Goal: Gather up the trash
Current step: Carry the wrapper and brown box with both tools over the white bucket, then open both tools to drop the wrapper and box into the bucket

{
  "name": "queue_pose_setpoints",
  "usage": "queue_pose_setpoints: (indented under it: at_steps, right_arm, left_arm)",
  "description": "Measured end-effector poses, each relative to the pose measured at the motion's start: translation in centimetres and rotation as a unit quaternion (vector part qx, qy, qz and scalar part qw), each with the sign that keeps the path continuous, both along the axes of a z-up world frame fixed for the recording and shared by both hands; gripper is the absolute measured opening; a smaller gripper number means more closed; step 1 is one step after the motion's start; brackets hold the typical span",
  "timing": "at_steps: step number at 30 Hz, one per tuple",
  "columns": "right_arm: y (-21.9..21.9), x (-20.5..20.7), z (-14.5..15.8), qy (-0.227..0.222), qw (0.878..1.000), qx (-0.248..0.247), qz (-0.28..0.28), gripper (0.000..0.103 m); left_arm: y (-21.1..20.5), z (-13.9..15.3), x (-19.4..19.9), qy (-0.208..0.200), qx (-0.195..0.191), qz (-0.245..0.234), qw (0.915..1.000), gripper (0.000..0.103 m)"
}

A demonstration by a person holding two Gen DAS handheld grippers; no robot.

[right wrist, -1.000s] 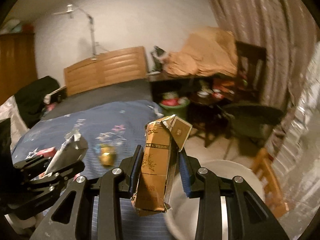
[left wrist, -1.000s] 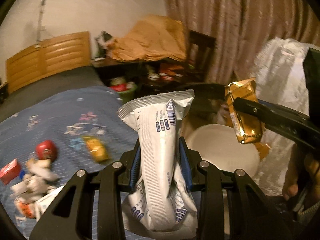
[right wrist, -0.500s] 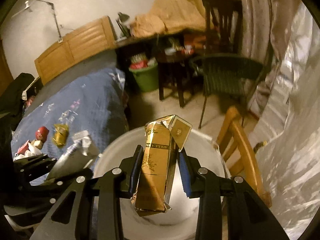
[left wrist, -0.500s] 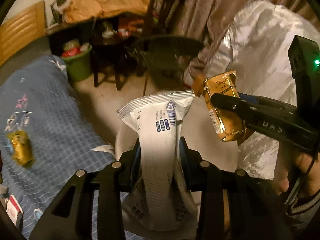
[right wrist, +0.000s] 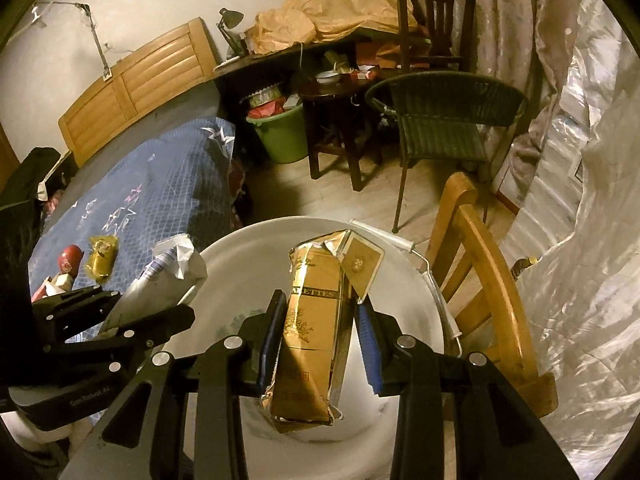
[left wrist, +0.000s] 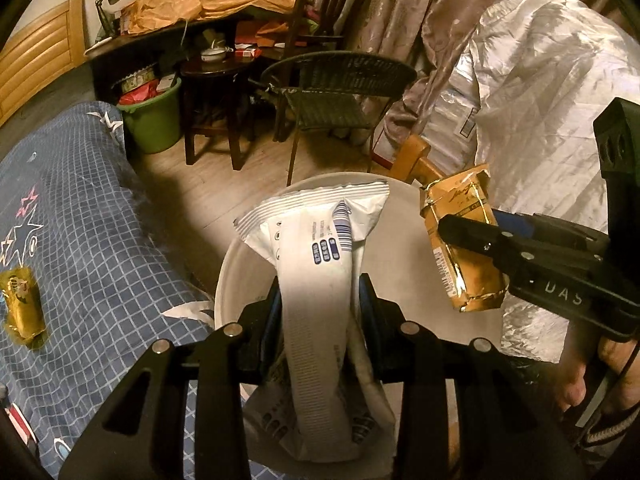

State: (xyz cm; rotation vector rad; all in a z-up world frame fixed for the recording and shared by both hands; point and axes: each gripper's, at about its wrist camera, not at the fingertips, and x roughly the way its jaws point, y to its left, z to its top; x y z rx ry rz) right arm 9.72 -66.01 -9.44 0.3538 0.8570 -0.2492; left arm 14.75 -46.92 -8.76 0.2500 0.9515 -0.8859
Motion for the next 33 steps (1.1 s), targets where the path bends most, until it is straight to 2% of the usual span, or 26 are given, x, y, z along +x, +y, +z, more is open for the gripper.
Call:
queue_pose_setpoints:
  at_steps: [3, 4, 5, 6, 15, 19, 22, 24, 27, 31, 33]
  right_arm:
    - [0.1, 0.0, 0.1, 0.001, 1.000, -0.006, 0.000, 0.040]
    - [0.1, 0.0, 0.1, -0.001, 1.000, -0.003, 0.000, 0.043]
    - [-0.1, -0.2, 0.2, -0.004, 1.000, -0.001, -0.003, 0.054]
    - [-0.2, -0.3, 0.3, -0.008, 1.000, -0.001, -0.007, 0.060]
    - [-0.4, -2.0, 0.7, -0.022, 1.000, 0.005, -0.018, 0.060]
    - [1.2, -3.7, 2.1, -0.057, 0.998, 0.005, -0.012, 0.060]
    - [4.1, -5.3, 3.6, -0.096, 0.995, 0.004, 0.010, 0.061]
    - [6.4, -6.2, 4.1, -0.117, 0.993, 0.011, 0.031, 0.066]
    - [10.9, -6.5, 3.6, -0.135, 0.987, 0.042, 0.070, 0.069]
    - [16.7, -4.8, 1.9, -0.127, 0.981, 0.072, 0.129, 0.071]
    - [20.4, -3.1, 0.9, -0.107, 0.977, 0.061, 0.175, 0.071]
  left_arm:
    - [0.0, 0.2, 0.1, -0.004, -0.005, -0.002, 1.0000, 0.040]
    - [0.0, 0.4, 0.1, -0.011, -0.009, -0.001, 0.9999, 0.050]
    - [0.0, 0.5, 0.2, -0.015, -0.011, 0.001, 0.9998, 0.060]
    - [0.2, 0.6, 0.3, -0.020, -0.012, 0.007, 0.9997, 0.063]
    - [1.5, 2.0, 0.2, -0.028, -0.026, 0.016, 0.9992, 0.064]
    - [3.2, 2.7, -0.7, -0.034, -0.032, 0.010, 0.9989, 0.064]
    - [6.3, 3.1, -1.6, -0.045, -0.036, 0.001, 0.9983, 0.067]
    - [9.1, 2.9, -1.8, -0.045, -0.038, -0.001, 0.9983, 0.070]
    - [14.0, 2.0, -0.8, -0.044, -0.018, 0.015, 0.9988, 0.071]
    - [22.2, 1.4, 2.1, -0.017, -0.004, 0.078, 0.9968, 0.071]
    - [25.9, 1.6, 2.3, -0.011, -0.009, 0.096, 0.9953, 0.071]
